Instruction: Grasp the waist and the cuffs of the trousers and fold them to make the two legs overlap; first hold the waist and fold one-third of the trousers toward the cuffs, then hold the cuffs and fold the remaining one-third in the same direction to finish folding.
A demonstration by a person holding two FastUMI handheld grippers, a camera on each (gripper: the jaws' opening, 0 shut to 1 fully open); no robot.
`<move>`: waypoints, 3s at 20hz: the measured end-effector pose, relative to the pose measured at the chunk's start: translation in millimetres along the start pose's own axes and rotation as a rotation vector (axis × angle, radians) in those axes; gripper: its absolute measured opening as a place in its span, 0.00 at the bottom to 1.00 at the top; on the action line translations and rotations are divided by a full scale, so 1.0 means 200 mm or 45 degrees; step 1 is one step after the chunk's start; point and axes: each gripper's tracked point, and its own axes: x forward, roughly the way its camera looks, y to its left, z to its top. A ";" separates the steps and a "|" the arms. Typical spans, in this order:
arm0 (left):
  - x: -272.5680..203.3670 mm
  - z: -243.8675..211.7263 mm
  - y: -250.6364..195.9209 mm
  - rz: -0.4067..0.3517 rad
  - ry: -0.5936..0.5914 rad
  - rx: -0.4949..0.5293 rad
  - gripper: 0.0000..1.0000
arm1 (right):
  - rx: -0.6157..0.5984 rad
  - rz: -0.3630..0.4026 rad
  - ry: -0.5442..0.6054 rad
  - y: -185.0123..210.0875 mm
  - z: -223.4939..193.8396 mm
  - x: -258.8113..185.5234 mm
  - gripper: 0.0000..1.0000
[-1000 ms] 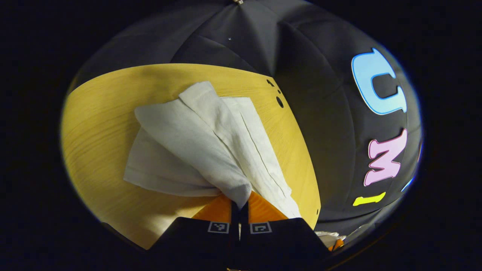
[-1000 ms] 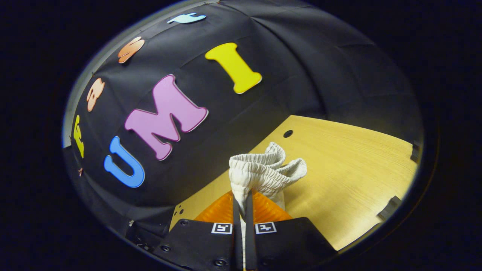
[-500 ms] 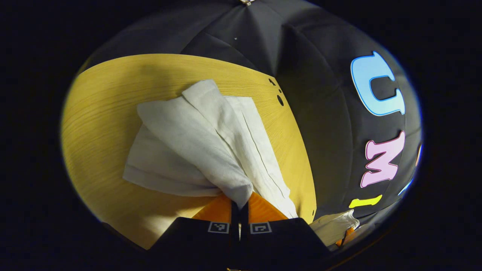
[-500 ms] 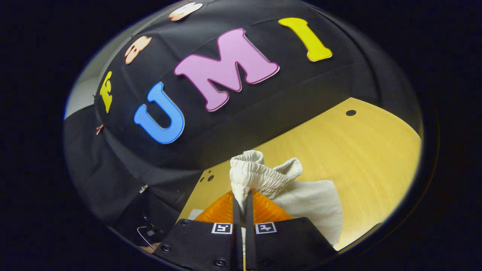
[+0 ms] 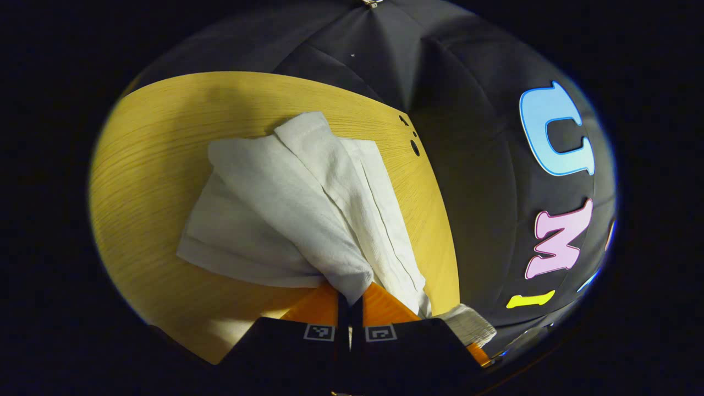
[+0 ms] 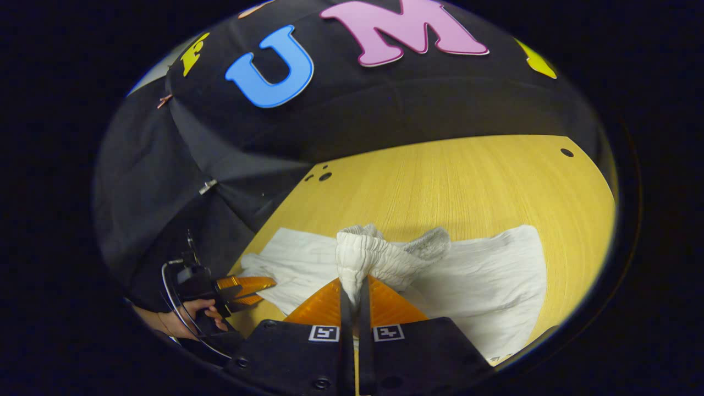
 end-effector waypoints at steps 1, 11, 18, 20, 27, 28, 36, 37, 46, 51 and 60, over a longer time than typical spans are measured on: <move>0.00 0.00 0.00 -0.001 0.001 -0.003 0.06 | -0.003 0.010 0.042 0.00 0.00 0.00 0.10; -0.04 0.14 0.06 -0.016 -0.100 -0.255 0.06 | 0.152 0.048 0.361 -0.08 -0.42 0.07 0.46; -0.07 0.18 -0.01 -0.126 -0.108 -0.248 0.07 | 0.279 0.094 0.241 -0.12 -0.33 -0.04 0.39; -0.08 0.18 -0.08 -0.153 -0.103 -0.152 0.06 | 0.321 0.073 0.149 -0.21 -0.20 -0.14 0.48; -0.16 0.16 -0.43 -0.232 -0.153 0.299 0.06 | 0.483 -0.189 -0.059 -0.79 -0.14 -0.52 0.48; -0.17 0.14 -0.49 -0.248 -0.159 0.374 0.06 | 0.514 -0.226 -0.081 -0.85 -0.16 -0.57 0.48; -0.22 -0.25 -0.92 -0.389 -0.102 0.924 0.06 | 0.668 -0.379 -0.180 -1.14 -0.31 -0.82 0.48; -0.21 -0.31 -0.96 -0.405 -0.082 0.952 0.06 | 0.680 -0.386 -0.181 -1.16 -0.32 -0.85 0.48; -0.21 -0.76 -1.17 -0.454 0.014 1.383 0.06 | 0.715 -0.404 -0.193 -1.22 -0.36 -0.94 0.48; -0.12 -0.99 -1.07 -0.347 0.073 1.942 0.06 | 0.740 -0.426 -0.209 -1.28 -0.36 -0.98 0.48; -0.06 -1.25 -0.91 -0.376 0.115 2.815 0.06 | 0.786 -0.488 -0.219 -1.40 -0.43 -1.08 0.48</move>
